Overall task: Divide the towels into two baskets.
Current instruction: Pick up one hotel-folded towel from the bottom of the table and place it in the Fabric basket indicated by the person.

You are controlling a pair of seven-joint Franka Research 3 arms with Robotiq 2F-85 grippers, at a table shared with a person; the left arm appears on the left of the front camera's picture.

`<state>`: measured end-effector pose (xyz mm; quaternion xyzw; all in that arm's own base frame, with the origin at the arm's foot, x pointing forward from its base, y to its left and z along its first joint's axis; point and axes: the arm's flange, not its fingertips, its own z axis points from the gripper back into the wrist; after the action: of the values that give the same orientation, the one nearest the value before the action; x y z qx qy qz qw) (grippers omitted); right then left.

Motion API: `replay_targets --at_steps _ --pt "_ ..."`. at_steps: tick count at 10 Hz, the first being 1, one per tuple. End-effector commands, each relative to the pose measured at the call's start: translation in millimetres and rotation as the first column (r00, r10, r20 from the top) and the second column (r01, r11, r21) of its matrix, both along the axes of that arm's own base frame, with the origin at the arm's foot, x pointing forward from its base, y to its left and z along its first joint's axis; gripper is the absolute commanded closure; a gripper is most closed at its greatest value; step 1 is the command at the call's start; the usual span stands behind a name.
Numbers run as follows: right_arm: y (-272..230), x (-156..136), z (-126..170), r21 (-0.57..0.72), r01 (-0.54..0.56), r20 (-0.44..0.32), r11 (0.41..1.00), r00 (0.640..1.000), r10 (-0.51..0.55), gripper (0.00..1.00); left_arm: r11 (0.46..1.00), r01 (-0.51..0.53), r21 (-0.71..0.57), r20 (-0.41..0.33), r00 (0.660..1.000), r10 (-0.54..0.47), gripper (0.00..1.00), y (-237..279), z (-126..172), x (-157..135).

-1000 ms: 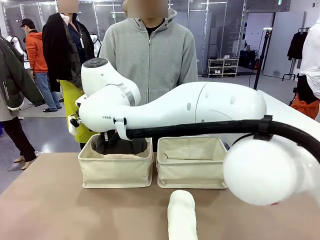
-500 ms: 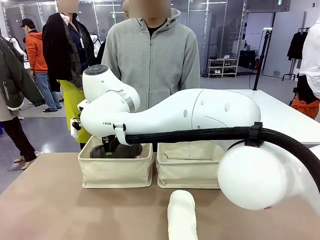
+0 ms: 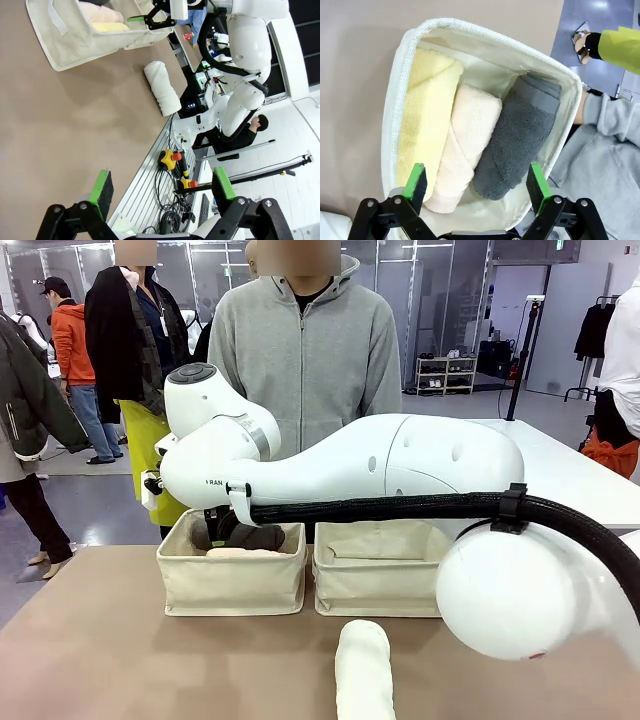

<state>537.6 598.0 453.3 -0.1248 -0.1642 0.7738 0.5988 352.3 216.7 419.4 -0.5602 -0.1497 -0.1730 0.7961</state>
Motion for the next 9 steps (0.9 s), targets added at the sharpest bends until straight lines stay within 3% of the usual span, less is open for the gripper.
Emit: replay_targets --at_steps 1,9 --pt "2.5 -2.0 -3.4 0.001 -0.008 -0.008 1.000 1.000 0.008 0.00 1.000 0.008 0.002 -0.004 1.000 -0.008 0.00 1.9 1.1 -4.4" --pt "2.5 -2.0 -3.4 0.001 -0.008 -0.008 1.000 1.000 0.008 0.00 1.000 0.008 0.002 -0.004 1.000 -0.008 0.00 1.9 1.1 -4.4"
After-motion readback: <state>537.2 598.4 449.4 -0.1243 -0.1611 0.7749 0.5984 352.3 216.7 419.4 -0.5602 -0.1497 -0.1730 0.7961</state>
